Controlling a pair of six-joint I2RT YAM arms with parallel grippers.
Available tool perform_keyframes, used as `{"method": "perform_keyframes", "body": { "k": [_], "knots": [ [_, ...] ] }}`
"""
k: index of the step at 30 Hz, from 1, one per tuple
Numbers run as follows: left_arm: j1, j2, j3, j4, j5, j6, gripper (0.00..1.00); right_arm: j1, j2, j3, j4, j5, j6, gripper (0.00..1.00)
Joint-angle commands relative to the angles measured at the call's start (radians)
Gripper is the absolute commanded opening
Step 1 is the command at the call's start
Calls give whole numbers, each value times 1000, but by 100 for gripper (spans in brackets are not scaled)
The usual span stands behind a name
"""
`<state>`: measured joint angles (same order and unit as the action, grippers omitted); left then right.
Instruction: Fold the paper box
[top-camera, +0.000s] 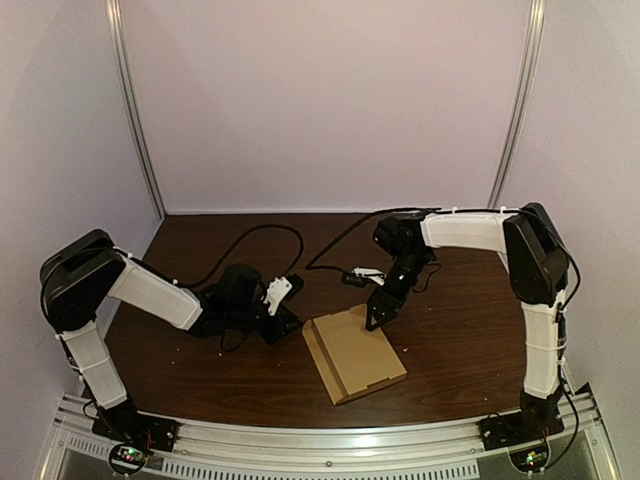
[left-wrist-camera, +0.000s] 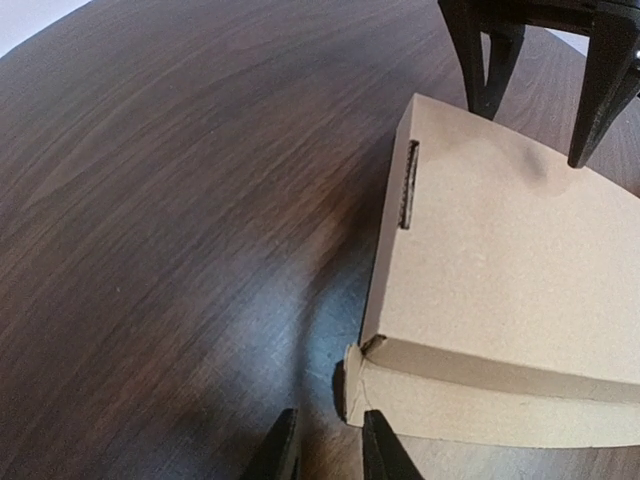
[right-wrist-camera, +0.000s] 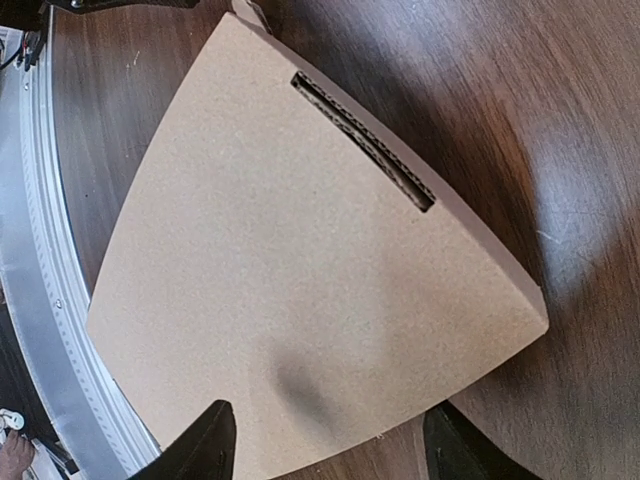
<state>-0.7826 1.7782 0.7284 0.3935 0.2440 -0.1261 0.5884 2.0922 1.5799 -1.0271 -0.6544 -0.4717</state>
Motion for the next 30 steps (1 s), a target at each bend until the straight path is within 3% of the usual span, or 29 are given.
{"method": "perform_keyframes", "body": {
  "k": [1,8,16,30],
  "knots": [
    [4,-2,-34,114,3,-36,22,-4,-21,25,-11,13,24,66],
    [3,24,-15,149,46,-35,16,-4,-36,59,-32,92,53,66],
    [3,71,27,115,41,-37,17,5,0,89,-53,101,86,68],
    [3,109,51,101,68,-48,1,9,-1,133,-73,127,80,67]
  ]
}}
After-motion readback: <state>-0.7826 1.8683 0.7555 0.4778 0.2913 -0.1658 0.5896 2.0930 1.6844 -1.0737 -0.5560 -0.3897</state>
